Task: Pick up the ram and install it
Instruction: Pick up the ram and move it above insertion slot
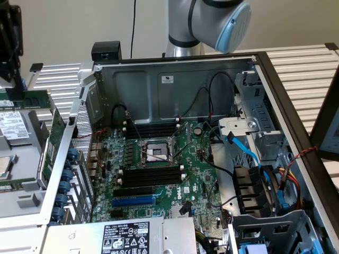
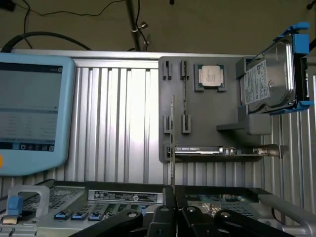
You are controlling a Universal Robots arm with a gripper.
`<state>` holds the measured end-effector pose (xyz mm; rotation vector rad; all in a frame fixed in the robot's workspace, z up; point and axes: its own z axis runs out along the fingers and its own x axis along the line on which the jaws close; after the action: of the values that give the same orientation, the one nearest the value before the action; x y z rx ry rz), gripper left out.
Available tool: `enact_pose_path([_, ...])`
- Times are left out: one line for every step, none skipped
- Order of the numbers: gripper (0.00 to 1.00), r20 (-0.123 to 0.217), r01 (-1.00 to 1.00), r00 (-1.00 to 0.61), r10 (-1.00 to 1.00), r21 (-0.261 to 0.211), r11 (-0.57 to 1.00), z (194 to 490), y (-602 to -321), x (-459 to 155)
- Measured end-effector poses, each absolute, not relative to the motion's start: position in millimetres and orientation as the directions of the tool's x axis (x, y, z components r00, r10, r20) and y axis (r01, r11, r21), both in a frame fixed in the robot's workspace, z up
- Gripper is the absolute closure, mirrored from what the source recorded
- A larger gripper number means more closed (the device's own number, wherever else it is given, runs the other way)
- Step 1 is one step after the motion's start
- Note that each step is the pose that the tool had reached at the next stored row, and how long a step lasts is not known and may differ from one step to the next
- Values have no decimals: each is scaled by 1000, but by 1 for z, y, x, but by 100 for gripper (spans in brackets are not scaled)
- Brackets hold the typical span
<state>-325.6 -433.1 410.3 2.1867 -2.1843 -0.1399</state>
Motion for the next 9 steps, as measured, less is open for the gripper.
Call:
enact_pose_path([87,-30,-995,0,-1000,101,-3,411,-433,-322])
enact_pose_path([87,-30,-995,0,-1000,104,-3,411,-433,-318])
enact_pose_path([87,-30,-994,-1,-1000,105,-3,411,-433,-314])
enact_pose_path([87,-30,-994,-1,-1000,105,-3,411,-433,-310])
enact_pose_path([87,-30,-994,-1,-1000,105,-3,411,-433,-305])
enact_pose_path([87,-30,-994,-1,-1000,105,-3,411,-433,-301])
enact_pose_path([87,-30,-994,-1,-1000,105,-3,411,-433,-296])
enact_pose_path([87,-30,-994,-1,-1000,105,-3,411,-433,-291])
enact_pose_path([87,-30,-994,-1,-1000,105,-3,411,-433,-287])
